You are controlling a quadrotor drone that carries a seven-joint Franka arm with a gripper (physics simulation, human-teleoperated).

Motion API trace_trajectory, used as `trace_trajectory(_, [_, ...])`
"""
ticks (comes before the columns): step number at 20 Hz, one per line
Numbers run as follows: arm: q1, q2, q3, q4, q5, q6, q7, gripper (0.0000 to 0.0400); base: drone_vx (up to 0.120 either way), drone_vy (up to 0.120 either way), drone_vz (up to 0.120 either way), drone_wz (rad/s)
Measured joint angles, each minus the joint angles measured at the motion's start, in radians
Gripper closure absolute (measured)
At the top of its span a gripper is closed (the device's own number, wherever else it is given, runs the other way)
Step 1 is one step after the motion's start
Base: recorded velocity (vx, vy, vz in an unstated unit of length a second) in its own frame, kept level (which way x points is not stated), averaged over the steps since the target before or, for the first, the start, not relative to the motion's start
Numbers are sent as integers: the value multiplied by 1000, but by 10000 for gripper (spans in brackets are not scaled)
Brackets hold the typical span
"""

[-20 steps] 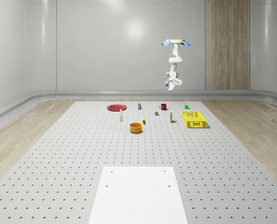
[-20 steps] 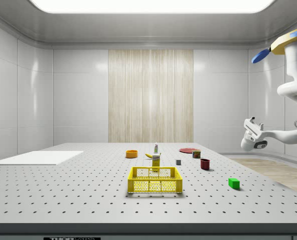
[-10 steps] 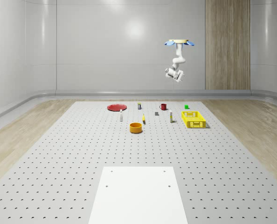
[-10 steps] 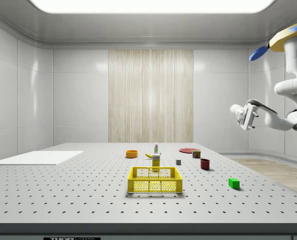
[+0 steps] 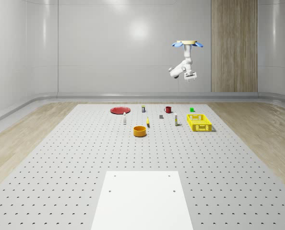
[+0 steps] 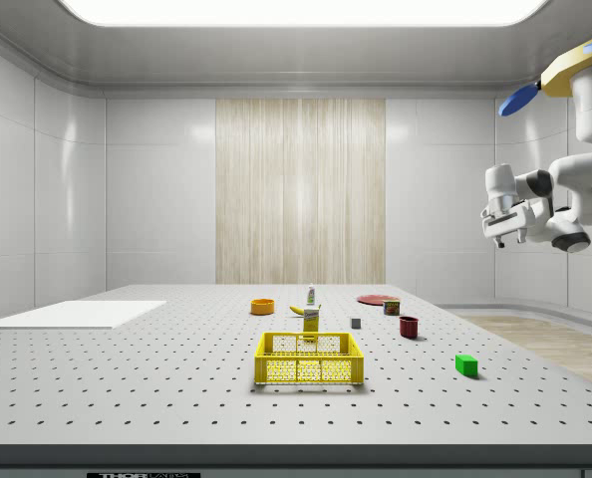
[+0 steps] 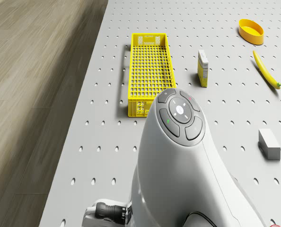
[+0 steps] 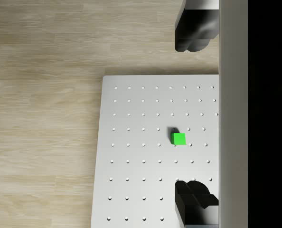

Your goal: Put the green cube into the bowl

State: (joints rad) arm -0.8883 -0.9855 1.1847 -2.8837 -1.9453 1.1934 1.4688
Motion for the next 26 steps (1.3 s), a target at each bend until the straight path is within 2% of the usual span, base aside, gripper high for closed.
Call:
trace_trajectory(4, [-75, -34, 36, -10, -31, -24, 49, 0, 120, 0, -10, 0])
trace_trajectory(6, [-98, -49, 48, -11, -36, -28, 66, 0, 120, 0, -120, 0])
trace_trajectory(9, [-124, -69, 62, -12, -38, -26, 84, 0, 0, 0, -80, 0])
trace_trajectory(24, [-178, -153, 100, -8, -5, 29, 128, 0, 0, 0, -120, 0])
trace_trajectory(26, [-182, -163, 104, -8, 0, 38, 132, 0, 120, 0, -120, 0])
